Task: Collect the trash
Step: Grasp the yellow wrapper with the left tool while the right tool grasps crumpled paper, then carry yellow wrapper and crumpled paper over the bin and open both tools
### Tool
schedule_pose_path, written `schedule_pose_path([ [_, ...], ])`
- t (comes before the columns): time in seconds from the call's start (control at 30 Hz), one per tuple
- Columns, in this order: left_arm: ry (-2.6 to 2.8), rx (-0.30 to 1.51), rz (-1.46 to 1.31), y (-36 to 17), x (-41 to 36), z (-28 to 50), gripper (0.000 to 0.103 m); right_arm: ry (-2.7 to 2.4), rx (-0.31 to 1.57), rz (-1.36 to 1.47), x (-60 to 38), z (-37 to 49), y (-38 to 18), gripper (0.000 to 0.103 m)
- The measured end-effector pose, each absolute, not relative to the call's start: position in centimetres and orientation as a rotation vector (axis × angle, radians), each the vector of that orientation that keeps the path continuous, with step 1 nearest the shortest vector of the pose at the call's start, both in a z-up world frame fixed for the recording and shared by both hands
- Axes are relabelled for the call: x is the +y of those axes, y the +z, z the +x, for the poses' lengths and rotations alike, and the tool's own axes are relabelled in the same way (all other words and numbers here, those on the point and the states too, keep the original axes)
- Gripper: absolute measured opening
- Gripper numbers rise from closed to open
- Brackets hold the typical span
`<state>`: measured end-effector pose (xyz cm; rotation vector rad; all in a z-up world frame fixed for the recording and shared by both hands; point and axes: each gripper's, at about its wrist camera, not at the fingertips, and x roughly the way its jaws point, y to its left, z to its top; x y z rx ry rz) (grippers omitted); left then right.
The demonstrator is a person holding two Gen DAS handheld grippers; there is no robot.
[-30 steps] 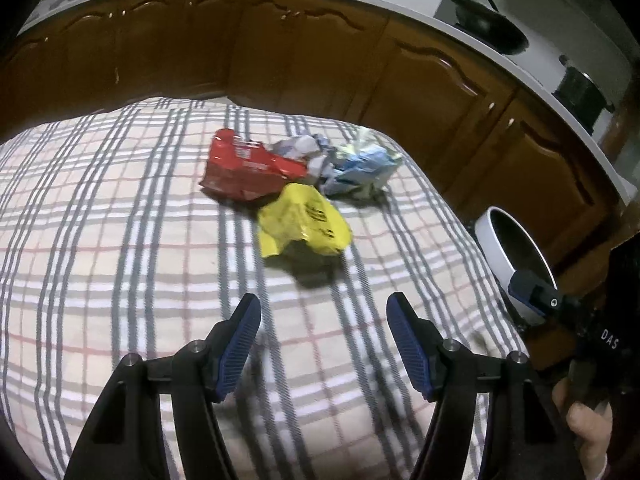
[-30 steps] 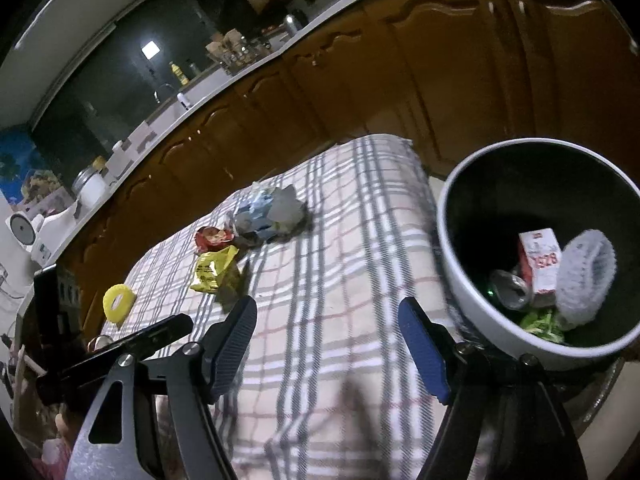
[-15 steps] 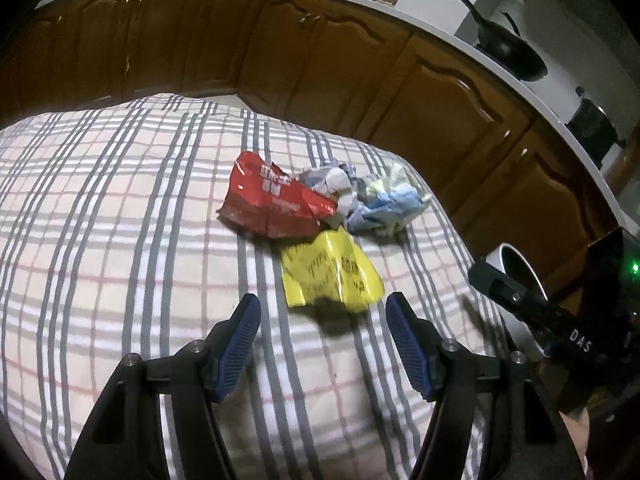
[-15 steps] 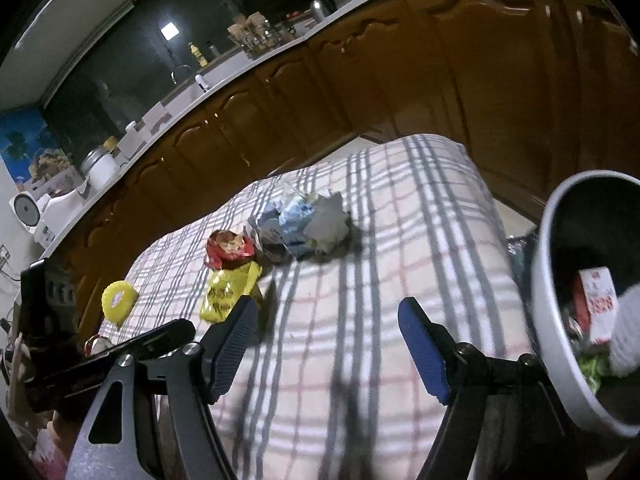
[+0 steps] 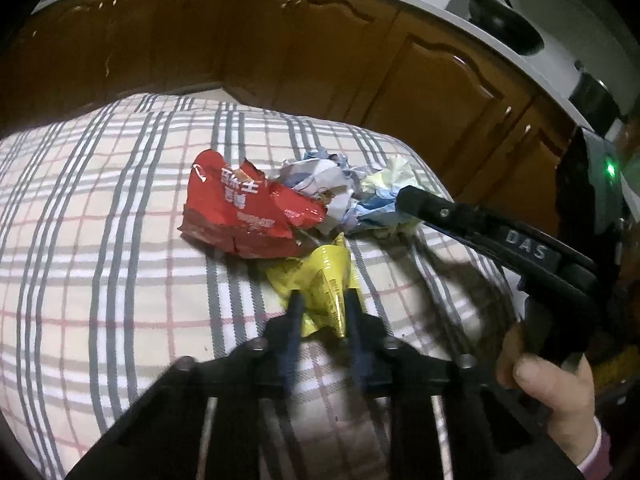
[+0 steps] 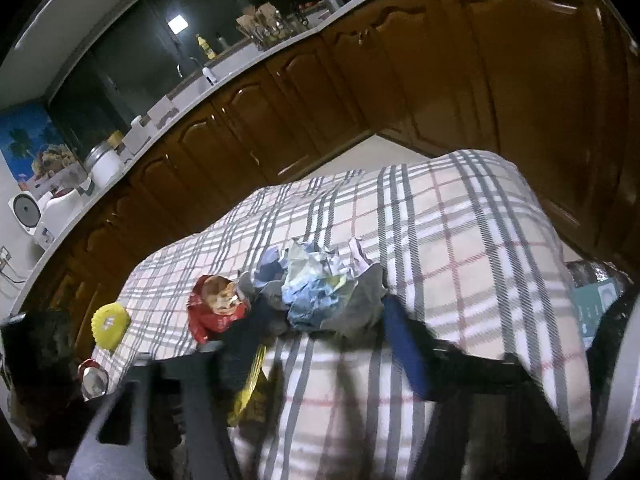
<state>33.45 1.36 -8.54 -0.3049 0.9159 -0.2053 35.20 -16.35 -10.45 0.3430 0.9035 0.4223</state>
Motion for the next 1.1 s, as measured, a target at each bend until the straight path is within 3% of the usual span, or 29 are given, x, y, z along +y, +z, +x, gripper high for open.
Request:
schedule_pose_path([
  [0.07, -0.204, 0.908, -0.297, -8.4, 1.2, 33.2, 0.012, 0.421, 0.897, 0.334, -16.5, 34.8, -10.4, 0.024],
  [0.2, -0.208, 0.892, -0.297, -8.1, 1.3, 32.4, 0.01, 0.409, 0.881, 0.32, -17.2, 33.3, -9.6, 0.019],
  [1.1, -0.402, 0.845, -0.223, -4.0, -6.1, 26.4, 0.009, 0.251, 0.775, 0.449, -27.6, 19.3, -5.9, 0.019],
])
